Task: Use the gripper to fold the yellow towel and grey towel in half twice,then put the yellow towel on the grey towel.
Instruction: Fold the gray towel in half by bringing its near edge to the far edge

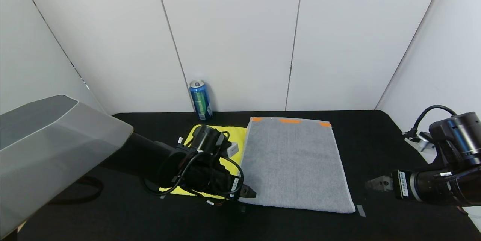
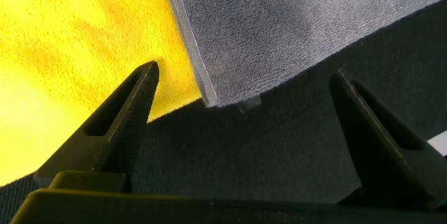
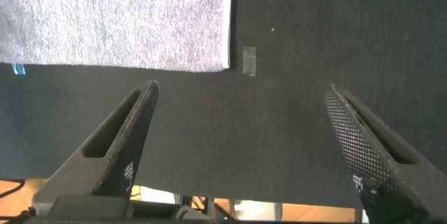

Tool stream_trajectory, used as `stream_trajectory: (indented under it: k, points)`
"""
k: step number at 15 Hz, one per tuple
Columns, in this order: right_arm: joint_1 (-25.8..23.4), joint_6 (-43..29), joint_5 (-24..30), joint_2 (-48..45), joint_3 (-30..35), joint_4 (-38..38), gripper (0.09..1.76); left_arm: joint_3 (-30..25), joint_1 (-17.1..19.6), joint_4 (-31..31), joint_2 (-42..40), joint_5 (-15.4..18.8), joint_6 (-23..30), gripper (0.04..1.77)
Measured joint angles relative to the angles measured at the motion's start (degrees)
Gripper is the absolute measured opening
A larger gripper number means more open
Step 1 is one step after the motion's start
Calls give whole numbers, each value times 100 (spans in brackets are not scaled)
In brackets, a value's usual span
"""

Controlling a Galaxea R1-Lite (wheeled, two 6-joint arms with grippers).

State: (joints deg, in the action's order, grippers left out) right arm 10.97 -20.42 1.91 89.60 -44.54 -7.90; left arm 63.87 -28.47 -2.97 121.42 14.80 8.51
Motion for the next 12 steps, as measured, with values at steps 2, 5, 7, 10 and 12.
stream_trajectory:
  k: [2, 5, 7, 10, 12]
  points:
    - [-1, 1, 2, -16, 22, 0, 171, -4, -6, -11, 35, 105, -4, 172]
    - [-9, -16, 0, -30, 41, -1, 171, 0, -11, -17, 61, 200, -2, 172]
    - [-11, -24, -2, -38, 41, -1, 171, 2, -11, -17, 74, 206, -2, 172]
    - [-11, -43, -2, -41, 45, -1, 171, 30, -9, -26, 138, 321, -9, 172]
    - [-17, -76, -2, -46, 56, -1, 171, 38, -26, -30, 168, 395, -9, 172]
